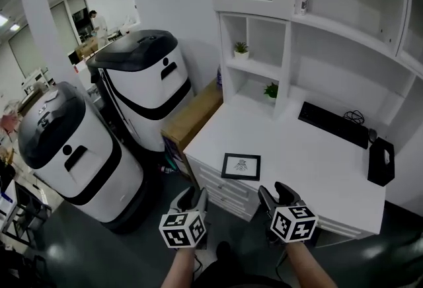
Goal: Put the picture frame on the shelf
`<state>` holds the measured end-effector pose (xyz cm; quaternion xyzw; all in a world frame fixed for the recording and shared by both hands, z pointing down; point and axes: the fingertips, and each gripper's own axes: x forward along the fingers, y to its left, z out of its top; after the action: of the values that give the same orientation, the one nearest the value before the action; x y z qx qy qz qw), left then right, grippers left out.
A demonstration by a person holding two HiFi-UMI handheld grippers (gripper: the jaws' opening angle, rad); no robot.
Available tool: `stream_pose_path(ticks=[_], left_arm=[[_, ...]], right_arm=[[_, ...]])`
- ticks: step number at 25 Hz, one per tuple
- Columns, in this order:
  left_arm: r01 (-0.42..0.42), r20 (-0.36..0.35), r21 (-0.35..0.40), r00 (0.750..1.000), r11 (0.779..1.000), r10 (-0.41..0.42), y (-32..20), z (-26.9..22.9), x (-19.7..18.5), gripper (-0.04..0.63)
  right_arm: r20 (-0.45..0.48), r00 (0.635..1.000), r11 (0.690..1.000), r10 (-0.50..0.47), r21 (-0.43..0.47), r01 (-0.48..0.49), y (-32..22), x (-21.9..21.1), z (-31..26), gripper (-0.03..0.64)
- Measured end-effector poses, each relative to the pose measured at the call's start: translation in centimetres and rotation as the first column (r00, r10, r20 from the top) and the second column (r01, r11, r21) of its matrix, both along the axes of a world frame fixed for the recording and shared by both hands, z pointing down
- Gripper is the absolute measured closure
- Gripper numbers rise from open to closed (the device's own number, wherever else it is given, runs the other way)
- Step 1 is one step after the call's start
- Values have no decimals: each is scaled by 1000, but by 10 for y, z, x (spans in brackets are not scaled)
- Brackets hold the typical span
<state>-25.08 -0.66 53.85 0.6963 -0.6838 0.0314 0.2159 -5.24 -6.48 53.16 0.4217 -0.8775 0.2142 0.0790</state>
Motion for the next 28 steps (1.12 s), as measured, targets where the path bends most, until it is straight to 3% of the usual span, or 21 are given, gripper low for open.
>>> stream_pose_path(ticks=[10,28], left_arm=[[-46,24,-11,999,999,46,-78,6,-42,471],[-202,-38,-162,979,966,199,-133,58,-29,472]], right_arm=[[-63,992,993,110,-42,-112,-56,-21,18,408],[-145,974,972,172,-137,-192,-102,-38,67,408]])
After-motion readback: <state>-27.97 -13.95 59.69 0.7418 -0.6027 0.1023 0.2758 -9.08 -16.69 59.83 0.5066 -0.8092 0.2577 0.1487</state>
